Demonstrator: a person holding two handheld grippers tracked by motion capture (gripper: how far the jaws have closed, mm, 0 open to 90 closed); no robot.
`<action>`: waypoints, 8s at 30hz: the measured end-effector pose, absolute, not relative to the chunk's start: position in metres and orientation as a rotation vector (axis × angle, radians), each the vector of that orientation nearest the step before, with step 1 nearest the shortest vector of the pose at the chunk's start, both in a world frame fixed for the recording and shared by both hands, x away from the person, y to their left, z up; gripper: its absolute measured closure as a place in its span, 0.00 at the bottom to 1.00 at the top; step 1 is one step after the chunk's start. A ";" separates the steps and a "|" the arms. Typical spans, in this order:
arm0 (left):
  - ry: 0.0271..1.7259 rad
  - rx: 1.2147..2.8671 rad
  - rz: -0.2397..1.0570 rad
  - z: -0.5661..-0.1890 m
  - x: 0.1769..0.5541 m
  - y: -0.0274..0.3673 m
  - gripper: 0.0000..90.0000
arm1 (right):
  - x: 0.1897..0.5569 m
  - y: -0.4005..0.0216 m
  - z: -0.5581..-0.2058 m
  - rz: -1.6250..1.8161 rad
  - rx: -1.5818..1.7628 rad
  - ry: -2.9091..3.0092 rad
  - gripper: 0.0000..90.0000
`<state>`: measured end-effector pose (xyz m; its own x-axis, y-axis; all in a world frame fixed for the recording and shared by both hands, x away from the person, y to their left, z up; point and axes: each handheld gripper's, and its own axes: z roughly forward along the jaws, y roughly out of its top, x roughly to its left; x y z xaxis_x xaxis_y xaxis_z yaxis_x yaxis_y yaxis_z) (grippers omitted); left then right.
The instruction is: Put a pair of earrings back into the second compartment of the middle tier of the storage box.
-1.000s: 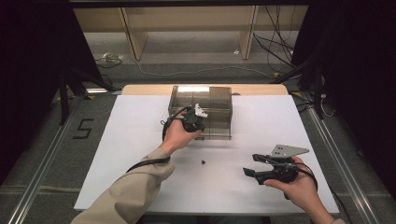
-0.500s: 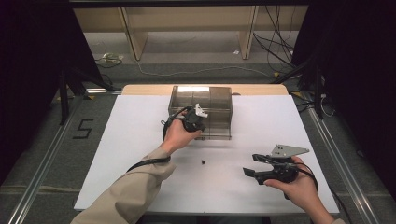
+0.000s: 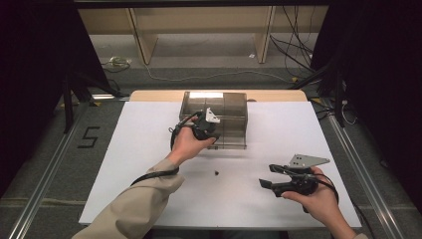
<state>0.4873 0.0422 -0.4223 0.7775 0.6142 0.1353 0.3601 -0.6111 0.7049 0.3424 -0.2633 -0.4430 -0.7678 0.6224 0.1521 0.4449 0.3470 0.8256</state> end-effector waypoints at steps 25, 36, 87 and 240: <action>0.706 2.262 0.358 -0.424 0.436 0.074 0.38 | 0.342 -0.263 -0.443 1.384 0.974 2.418 0.34; 0.660 2.288 0.341 -0.433 0.422 0.073 0.28 | 0.342 -0.263 -0.443 1.382 0.974 2.418 0.34; 0.673 2.384 0.212 -0.481 0.416 0.036 0.63 | 0.342 -0.262 -0.442 1.384 0.965 2.421 0.34; 0.677 2.356 0.347 -0.422 0.431 0.047 0.88 | 0.342 -0.263 -0.442 1.387 0.969 2.412 0.35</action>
<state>0.4306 0.0469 -0.4223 0.8314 0.5514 0.0690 0.3784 -0.6528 0.6563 0.3419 -0.2633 -0.4422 -0.7666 0.6248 0.1482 0.4422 0.3464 0.8273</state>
